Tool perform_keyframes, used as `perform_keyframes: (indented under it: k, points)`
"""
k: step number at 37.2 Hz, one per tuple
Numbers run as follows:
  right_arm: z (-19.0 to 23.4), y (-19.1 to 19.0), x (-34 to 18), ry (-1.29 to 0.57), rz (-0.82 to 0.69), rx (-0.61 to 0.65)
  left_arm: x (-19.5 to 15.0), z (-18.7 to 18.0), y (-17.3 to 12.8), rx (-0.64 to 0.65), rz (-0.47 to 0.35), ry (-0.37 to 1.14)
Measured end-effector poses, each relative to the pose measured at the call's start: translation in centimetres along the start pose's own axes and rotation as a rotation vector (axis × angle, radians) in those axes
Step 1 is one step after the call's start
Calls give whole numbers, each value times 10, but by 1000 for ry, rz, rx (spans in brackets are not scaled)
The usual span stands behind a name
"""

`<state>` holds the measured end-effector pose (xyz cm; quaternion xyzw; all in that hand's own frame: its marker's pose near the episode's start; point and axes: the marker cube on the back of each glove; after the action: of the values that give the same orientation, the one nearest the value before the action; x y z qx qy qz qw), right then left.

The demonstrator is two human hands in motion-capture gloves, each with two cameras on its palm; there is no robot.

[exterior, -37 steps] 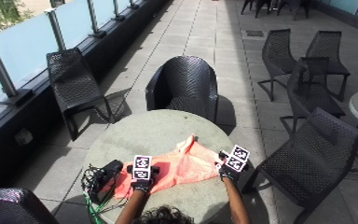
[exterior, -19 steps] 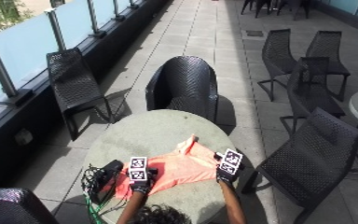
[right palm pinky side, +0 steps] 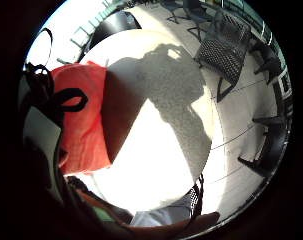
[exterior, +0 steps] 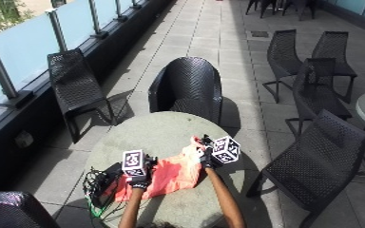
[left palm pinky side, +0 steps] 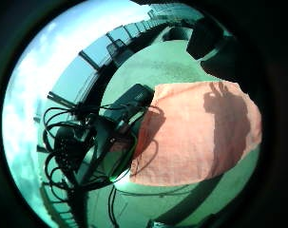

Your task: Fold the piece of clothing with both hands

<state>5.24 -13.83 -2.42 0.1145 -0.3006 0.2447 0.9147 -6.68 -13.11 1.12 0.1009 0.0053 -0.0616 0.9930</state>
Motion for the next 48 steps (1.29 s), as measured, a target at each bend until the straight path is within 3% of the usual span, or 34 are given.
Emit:
perform_keyframes:
  k: [5,8,13,18,22,25,29,33,39,44,48]
  points:
    - [49,8,-52,-44,-267,-22,-2,-25,13,0,-9,49]
    - [83,31,-89,10,-399,-57,-9,-39,25,43,-25,77]
    - [174,86,-140,85,-581,-201,-39,-54,40,88,-70,127]
    - [229,142,-154,144,-620,-373,-65,-58,50,90,-121,145]
    - [201,198,-165,164,-553,-561,-72,-50,53,74,-134,153]
    - [197,212,-157,217,-462,-657,-73,-46,55,44,-134,154]
    - [192,206,-134,353,-319,-737,-75,-37,54,23,-141,146]
    - [179,194,-137,221,-438,-751,-75,-31,50,22,-137,152]
    - [139,163,-125,201,-535,-765,-70,-30,46,33,-125,154]
    - [109,101,-93,513,-631,-744,-58,-31,42,8,-97,175]
    - [97,40,-57,818,-617,-554,-46,-28,39,-27,-76,176]
